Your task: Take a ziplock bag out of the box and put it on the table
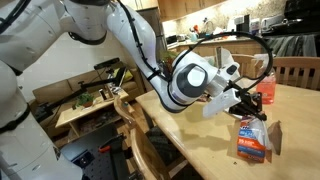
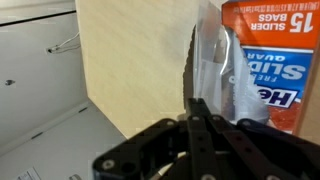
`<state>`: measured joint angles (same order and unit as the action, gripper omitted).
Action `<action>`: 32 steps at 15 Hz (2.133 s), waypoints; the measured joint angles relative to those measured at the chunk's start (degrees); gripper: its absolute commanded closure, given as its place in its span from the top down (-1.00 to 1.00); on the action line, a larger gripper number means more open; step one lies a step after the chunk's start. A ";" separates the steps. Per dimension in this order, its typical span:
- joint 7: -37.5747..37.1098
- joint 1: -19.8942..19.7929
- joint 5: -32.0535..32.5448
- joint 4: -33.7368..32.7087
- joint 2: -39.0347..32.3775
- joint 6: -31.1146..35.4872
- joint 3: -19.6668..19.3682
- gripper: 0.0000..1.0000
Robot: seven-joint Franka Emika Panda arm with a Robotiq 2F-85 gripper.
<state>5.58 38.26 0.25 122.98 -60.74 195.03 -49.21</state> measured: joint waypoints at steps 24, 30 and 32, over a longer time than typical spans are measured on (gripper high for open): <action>5.86 4.33 4.02 0.92 0.47 1.15 3.79 -1.00; 16.21 -9.59 17.78 -4.75 4.70 -1.11 18.15 -1.00; 19.21 -14.34 21.12 -6.37 5.63 -4.97 22.62 -0.46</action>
<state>24.79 23.92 21.37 116.61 -55.10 190.06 -26.59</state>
